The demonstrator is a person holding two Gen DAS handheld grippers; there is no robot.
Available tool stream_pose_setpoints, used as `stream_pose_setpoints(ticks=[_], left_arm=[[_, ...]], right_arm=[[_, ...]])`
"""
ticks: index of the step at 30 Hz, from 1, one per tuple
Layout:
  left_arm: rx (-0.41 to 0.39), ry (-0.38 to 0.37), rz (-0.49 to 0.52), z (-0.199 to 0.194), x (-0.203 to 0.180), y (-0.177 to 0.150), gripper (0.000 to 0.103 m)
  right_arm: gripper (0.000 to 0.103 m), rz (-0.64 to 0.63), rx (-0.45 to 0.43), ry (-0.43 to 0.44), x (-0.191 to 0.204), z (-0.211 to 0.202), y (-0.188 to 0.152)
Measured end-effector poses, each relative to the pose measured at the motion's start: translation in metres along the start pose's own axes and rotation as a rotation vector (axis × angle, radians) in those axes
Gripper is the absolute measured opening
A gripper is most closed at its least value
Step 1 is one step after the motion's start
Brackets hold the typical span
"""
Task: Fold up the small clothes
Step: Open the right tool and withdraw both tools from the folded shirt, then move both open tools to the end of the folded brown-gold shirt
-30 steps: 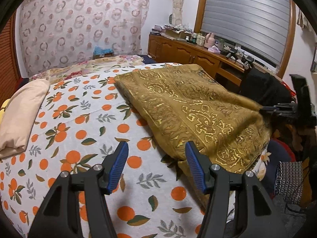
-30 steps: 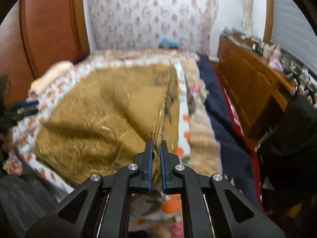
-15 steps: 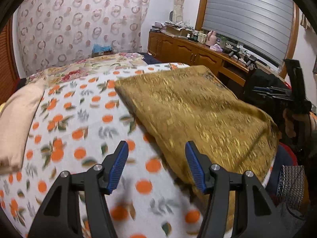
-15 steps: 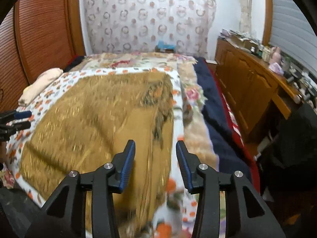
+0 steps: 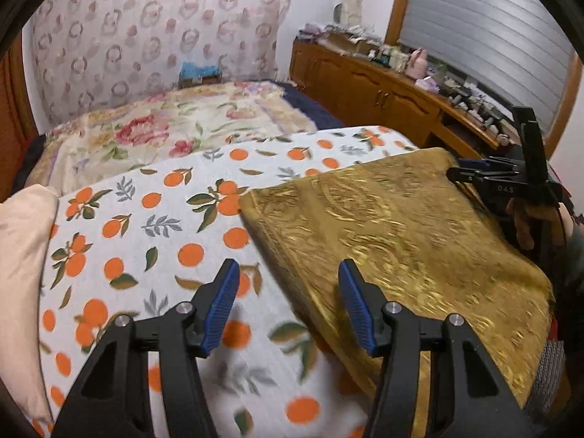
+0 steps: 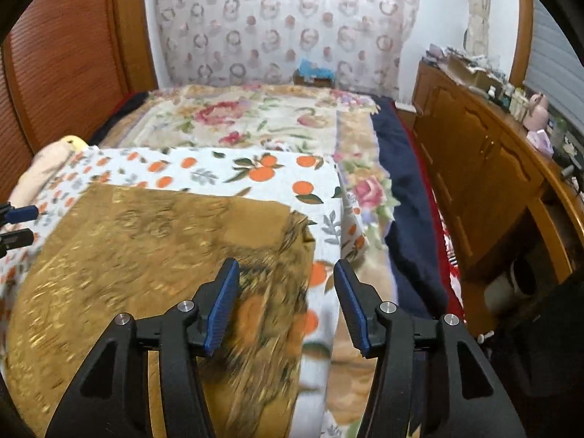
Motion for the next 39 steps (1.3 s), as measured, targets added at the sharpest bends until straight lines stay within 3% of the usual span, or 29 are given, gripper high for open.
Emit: stream_pose_setpoints(ticks=[8, 9, 11, 13, 15, 17, 19, 22, 26, 29, 31, 34, 36, 39], left_arm=[[0.062, -0.034, -0.054, 0.040, 0.011, 0.016, 0.056], [0.062, -0.041, -0.050, 0.042, 0.010, 0.019, 0.051], [0.060, -0.049, -0.035, 0.045, 0.007, 0.022, 0.029], [0.069, -0.048, -0.026, 0.048, 0.006, 0.026, 0.020], [0.070, -0.052, -0.016, 0.048, 0.005, 0.028, 0.005], [0.061, -0.063, 0.005, 0.044, 0.001, 0.030, 0.000], [0.004, -0.072, 0.015, 0.029, -0.004, 0.041, 0.000], [-0.147, -0.112, -0.003, -0.015, -0.013, 0.073, 0.000], [-0.255, -0.027, 0.044, -0.041, -0.014, 0.108, 0.000], [-0.219, 0.014, 0.041, -0.026, -0.006, 0.117, 0.003], [-0.192, 0.038, 0.045, -0.021, 0.000, 0.111, 0.004], [-0.171, 0.015, 0.060, -0.025, 0.001, 0.093, 0.024], [-0.146, 0.015, 0.073, -0.029, 0.001, 0.075, 0.040], [-0.101, 0.003, 0.088, -0.034, -0.007, 0.044, 0.043]], right_arm=[[0.056, 0.037, 0.044, 0.090, -0.014, 0.033, 0.006], [0.056, 0.041, 0.035, 0.099, -0.015, 0.033, 0.007], [0.056, 0.044, 0.034, 0.109, -0.014, 0.033, 0.008], [0.056, 0.028, 0.033, 0.118, -0.010, 0.032, 0.009], [0.050, 0.001, 0.032, 0.126, -0.004, 0.032, 0.010], [0.032, -0.030, 0.028, 0.141, 0.005, 0.032, 0.009], [0.007, -0.061, 0.018, 0.178, 0.013, 0.028, 0.009], [0.004, -0.099, -0.078, 0.200, 0.023, 0.003, 0.021], [0.003, -0.092, -0.226, 0.174, 0.026, -0.038, 0.054], [0.004, -0.036, -0.210, 0.035, 0.005, -0.029, 0.073], [0.007, -0.025, -0.142, -0.044, -0.004, -0.010, 0.071], [0.022, -0.021, -0.076, -0.074, -0.007, 0.001, 0.058], [0.024, -0.027, -0.068, -0.050, -0.002, -0.005, 0.049], [0.033, -0.050, -0.069, -0.041, 0.007, -0.024, 0.031]])
Point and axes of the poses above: each gripper's, at about its wrist camera, not at the fingertips, and z roughly the way its jaws point, x to its left, y to its top, the point moved 8 cm from there along z, roughly the way its jaws point, and after that the axes turned 1 degree about y, right-handed, at the moved point
